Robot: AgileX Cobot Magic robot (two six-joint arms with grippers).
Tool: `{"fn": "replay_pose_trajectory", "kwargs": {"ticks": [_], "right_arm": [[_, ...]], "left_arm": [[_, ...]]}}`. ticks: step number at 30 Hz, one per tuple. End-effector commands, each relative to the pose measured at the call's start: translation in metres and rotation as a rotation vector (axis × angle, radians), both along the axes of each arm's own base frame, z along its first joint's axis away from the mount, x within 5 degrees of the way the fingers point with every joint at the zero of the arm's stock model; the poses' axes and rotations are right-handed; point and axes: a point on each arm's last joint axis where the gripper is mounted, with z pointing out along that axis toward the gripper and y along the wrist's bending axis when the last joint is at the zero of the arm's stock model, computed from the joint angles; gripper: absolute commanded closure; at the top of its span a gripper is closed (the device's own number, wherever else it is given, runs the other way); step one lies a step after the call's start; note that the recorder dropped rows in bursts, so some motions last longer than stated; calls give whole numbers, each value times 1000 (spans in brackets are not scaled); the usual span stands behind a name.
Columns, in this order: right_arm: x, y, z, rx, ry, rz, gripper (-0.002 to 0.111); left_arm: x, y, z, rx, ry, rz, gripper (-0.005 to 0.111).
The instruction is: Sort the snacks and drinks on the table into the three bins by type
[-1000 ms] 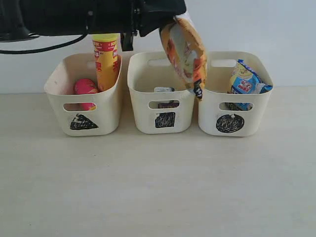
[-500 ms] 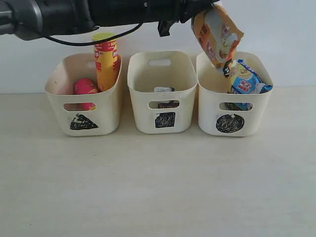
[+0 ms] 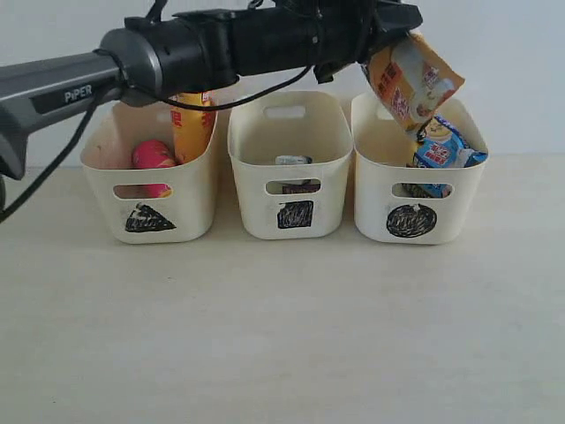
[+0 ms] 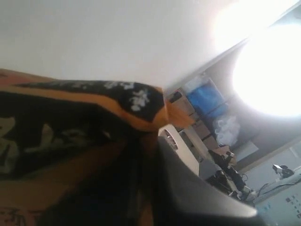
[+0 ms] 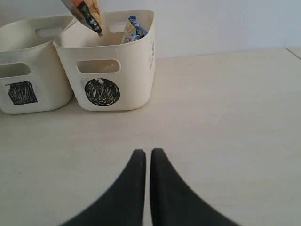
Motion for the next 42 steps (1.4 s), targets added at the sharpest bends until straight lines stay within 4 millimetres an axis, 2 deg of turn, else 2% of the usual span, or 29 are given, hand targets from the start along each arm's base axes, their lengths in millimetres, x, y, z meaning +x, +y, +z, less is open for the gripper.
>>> {"fn": "replay_pose_trajectory", "kwargs": {"ticks": [1, 7, 12, 15, 18, 19, 21, 23, 25, 27, 29, 30, 31, 34, 39, 42], "right_arm": [[0, 0, 2, -2, -18, -3, 108], [0, 0, 2, -2, -18, -3, 108], [0, 0, 2, -2, -18, -3, 108], [0, 0, 2, -2, -18, -3, 108], [0, 0, 2, -2, -18, -3, 108], [0, 0, 2, -2, -18, -3, 108], [0, 0, 2, -2, -18, -3, 108], [0, 0, 2, -2, -18, -3, 108], [0, 0, 2, -2, -18, -3, 108], [0, 0, 2, -2, -18, -3, 108], [0, 0, 2, -2, -18, -3, 108], [0, 0, 2, -2, -18, -3, 108], [0, 0, 2, -2, -18, -3, 108], [0, 0, 2, -2, -18, -3, 108], [0, 0, 2, -2, -18, -3, 108], [0, 0, 2, -2, -18, -3, 108]], "left_arm": [[5, -8, -11, -13, 17, 17, 103], [11, -16, -32, 6, 55, 46, 103], [11, -19, -40, 14, 69, 47, 102], [11, -20, -43, 16, 75, 45, 88], [11, -21, -44, 17, 77, 43, 64], [10, -21, -44, 16, 76, 35, 52], [10, -21, -44, 15, 76, 34, 40], [10, -21, -44, 8, 92, 31, 34], [9, -22, -44, -2, 111, 22, 35], [7, -21, -42, -14, 115, -14, 45], [6, -16, -40, -27, 110, -75, 69], [6, -12, -39, -44, 127, -117, 91], [4, -11, -36, -52, 127, -142, 104], [1, -7, -25, -68, 111, -175, 103], [-18, 3, 27, 4, -42, -195, 103], [-26, 6, 44, -8, -63, -213, 103]]}}
